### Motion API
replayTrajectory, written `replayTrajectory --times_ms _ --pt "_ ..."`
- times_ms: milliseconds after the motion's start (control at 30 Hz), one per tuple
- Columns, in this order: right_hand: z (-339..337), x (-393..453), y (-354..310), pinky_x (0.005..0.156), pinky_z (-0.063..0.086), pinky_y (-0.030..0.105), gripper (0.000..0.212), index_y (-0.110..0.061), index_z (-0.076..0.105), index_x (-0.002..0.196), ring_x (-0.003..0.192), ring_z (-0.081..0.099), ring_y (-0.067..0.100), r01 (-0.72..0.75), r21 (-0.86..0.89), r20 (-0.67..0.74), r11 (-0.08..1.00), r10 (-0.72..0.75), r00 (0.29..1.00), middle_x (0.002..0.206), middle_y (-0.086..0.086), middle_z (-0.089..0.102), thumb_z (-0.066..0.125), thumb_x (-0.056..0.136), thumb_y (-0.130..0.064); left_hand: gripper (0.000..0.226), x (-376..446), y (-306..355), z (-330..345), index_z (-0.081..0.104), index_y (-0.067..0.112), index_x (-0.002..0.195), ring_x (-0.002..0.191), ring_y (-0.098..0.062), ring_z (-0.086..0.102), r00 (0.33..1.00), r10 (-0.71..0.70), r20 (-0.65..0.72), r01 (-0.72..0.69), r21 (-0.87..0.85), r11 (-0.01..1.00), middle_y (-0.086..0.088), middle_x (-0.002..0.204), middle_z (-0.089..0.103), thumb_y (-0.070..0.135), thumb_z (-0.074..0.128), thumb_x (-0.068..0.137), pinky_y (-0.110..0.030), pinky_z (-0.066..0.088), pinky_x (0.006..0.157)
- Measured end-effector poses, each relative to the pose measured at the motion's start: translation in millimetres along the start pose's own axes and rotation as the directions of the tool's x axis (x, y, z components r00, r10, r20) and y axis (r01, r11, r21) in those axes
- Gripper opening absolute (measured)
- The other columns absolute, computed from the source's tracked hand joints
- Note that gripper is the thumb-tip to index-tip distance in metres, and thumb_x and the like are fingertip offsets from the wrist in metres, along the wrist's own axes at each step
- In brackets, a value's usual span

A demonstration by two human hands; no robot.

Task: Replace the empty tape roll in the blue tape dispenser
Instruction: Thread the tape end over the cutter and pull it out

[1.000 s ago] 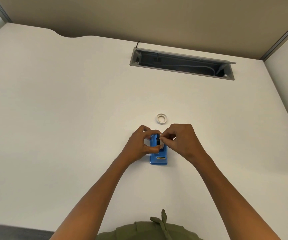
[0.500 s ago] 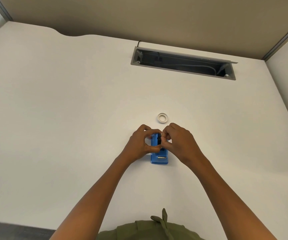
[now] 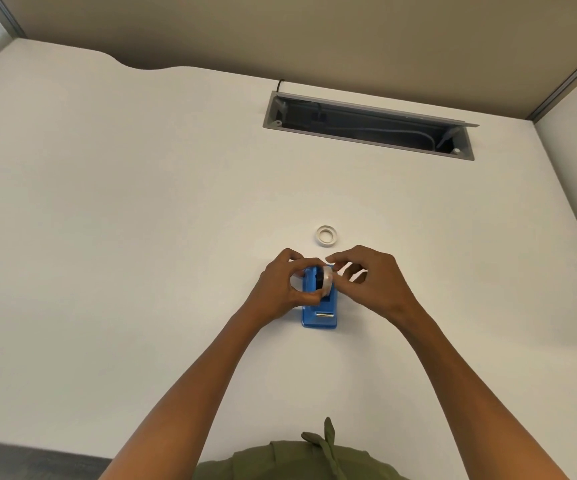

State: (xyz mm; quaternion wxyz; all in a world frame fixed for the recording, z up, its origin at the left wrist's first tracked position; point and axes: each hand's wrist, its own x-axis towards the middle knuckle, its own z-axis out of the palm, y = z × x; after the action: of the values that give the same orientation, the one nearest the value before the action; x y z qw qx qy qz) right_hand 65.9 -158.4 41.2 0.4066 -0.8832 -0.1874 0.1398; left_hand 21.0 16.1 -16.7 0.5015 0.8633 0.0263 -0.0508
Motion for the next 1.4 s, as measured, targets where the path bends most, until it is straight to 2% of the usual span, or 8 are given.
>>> replayTrajectory --times_ms 167,333,500,700,867,1100,1300,1400 --pt "0.4 9.9 -9.0 0.061 0.049 0.027 0.025 -0.015 0.064 0.084 0.064 0.058 0.015 0.056 -0.197 0.146 0.979 -0.027 0.989 0.082 0.0 0.06 0.076 0.062 -0.015 0.052 -0.5 0.7 -0.8 0.062 0.026 0.115 0.082 0.001 0.055 1.0 0.012 0.006 -0.012 -0.005 1.0 0.005 0.103 0.05 0.024 0.081 0.067 -0.004 0.041 0.065" --pt "-2.4 17.8 -13.1 0.055 0.05 0.025 0.025 -0.014 0.061 0.074 0.053 0.054 0.011 -0.015 -0.115 0.213 0.993 0.039 0.976 0.067 0.004 0.064 0.077 0.055 -0.008 0.054 -0.7 1.5 -0.6 0.062 0.023 0.116 0.088 -0.009 0.055 1.0 0.007 0.006 -0.007 0.004 1.0 0.003 0.104 0.049 0.02 0.081 0.066 -0.009 0.039 0.068" --pt "-6.3 26.1 -14.8 0.049 0.056 0.027 0.015 -0.008 0.064 0.071 0.052 0.062 0.02 -0.063 -0.034 0.249 0.997 0.069 0.966 0.058 0.002 0.062 0.072 0.061 0.0 0.056 -1.2 1.6 0.0 0.061 0.024 0.118 0.087 -0.007 0.053 1.0 0.003 0.003 -0.003 0.016 1.0 0.004 0.104 0.048 0.024 0.082 0.066 -0.007 0.038 0.067" --pt "-8.3 31.0 -15.0 0.051 0.057 0.025 0.012 -0.006 0.065 0.07 0.052 0.067 0.022 -0.079 -0.045 0.283 0.996 0.089 0.955 0.059 0.007 0.065 0.066 0.066 0.005 0.055 -2.4 3.2 -0.6 0.062 0.023 0.118 0.082 -0.003 0.053 1.0 -0.006 -0.005 0.006 -0.004 1.0 0.004 0.104 0.047 0.027 0.081 0.067 -0.008 0.04 0.067" --pt "-9.3 30.4 -12.8 0.052 0.056 0.023 0.007 -0.005 0.064 0.072 0.049 0.068 0.019 -0.05 -0.044 0.265 0.998 0.06 0.962 0.062 0.01 0.068 0.063 0.076 0.0 0.055 -2.8 6.2 -1.5 0.061 0.022 0.119 0.09 -0.011 0.055 1.0 -0.008 0.004 0.008 -0.019 1.0 0.002 0.105 0.047 0.023 0.081 0.068 -0.025 0.049 0.075" --pt "-5.7 26.4 -16.7 0.05 0.056 0.029 0.022 -0.012 0.057 0.074 0.054 0.063 0.023 -0.035 -0.134 0.323 0.99 0.077 0.943 0.068 0.012 0.066 0.075 0.061 -0.009 0.059 -2.5 4.7 -2.1 0.062 0.02 0.12 0.093 -0.015 0.057 1.0 0.001 0.016 -0.001 -0.011 1.0 0.001 0.106 0.047 0.017 0.082 0.065 -0.03 0.051 0.077" --pt "-5.0 34.5 -18.3 0.048 0.056 0.028 0.018 -0.008 0.059 0.069 0.054 0.067 0.029 -0.084 -0.11 0.313 0.99 0.115 0.943 0.07 0.016 0.067 0.074 0.061 -0.001 0.059 -1.2 1.8 -0.6 0.061 0.023 0.12 0.081 0.0 0.053 1.0 -0.012 0.005 0.012 0.003 1.0 0.005 0.104 0.046 0.021 0.082 0.065 -0.008 0.04 0.067" --pt "-6.4 35.4 -16.5 0.048 0.056 0.027 0.016 -0.009 0.06 0.069 0.053 0.068 0.027 -0.093 -0.08 0.32 0.992 0.114 0.94 0.066 0.013 0.066 0.071 0.063 0.002 0.058 -1.5 1.3 -0.4 0.061 0.023 0.12 0.08 0.005 0.051 1.0 -0.008 0.002 0.008 -0.004 1.0 0.005 0.104 0.047 0.024 0.082 0.066 -0.007 0.039 0.066"
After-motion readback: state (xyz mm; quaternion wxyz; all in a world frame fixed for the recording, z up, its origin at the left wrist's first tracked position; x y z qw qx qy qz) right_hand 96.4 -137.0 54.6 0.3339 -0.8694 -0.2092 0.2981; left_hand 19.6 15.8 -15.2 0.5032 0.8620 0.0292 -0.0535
